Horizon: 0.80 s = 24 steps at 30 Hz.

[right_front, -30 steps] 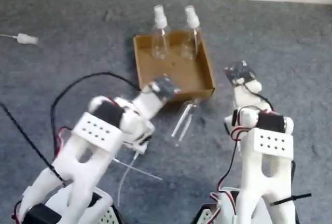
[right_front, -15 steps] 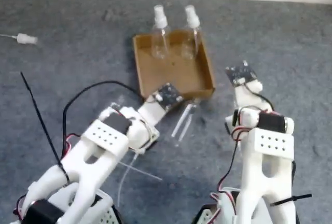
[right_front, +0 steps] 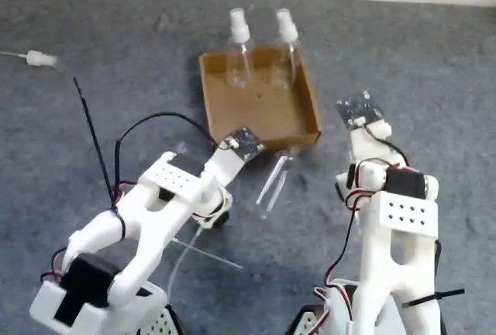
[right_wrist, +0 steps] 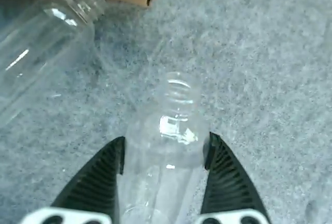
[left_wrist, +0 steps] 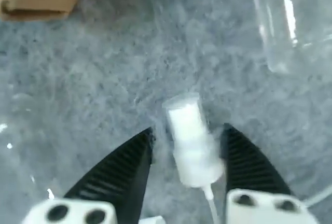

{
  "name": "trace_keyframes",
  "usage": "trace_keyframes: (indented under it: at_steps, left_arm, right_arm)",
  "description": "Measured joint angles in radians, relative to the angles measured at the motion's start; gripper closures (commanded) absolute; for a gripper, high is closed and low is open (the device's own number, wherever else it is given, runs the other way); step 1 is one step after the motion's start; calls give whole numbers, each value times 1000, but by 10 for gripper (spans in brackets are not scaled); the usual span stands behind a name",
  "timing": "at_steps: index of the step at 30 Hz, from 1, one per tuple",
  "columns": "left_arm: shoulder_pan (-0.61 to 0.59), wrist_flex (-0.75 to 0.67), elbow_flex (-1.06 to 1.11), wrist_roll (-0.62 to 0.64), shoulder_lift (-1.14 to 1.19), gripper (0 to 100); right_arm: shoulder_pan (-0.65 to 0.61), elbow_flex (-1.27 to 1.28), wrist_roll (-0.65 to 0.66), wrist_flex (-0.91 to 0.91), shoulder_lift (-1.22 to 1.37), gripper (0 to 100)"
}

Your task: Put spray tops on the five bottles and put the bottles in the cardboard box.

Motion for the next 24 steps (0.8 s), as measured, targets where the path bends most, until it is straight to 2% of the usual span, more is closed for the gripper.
trace_keyframes:
  at_steps: [5, 13, 17, 21, 24]
  left_arm:
    - [-5, -26, -29, 0, 58, 996]
    - [-32, -23, -89, 0, 43, 997]
    - [-118, 100, -215, 2, -92, 997]
    - [-184, 239, -385, 2, -247, 997]
    - [-250, 290, -488, -2, -336, 997]
  right_arm:
    - [0, 0, 0, 0, 0, 995]
    - [0, 0, 0, 0, 0, 995]
    - [-11, -11, 0, 0, 0, 995]
    - [-107, -57, -69, 0, 0, 995]
    - [-213, -94, -104, 0, 0, 995]
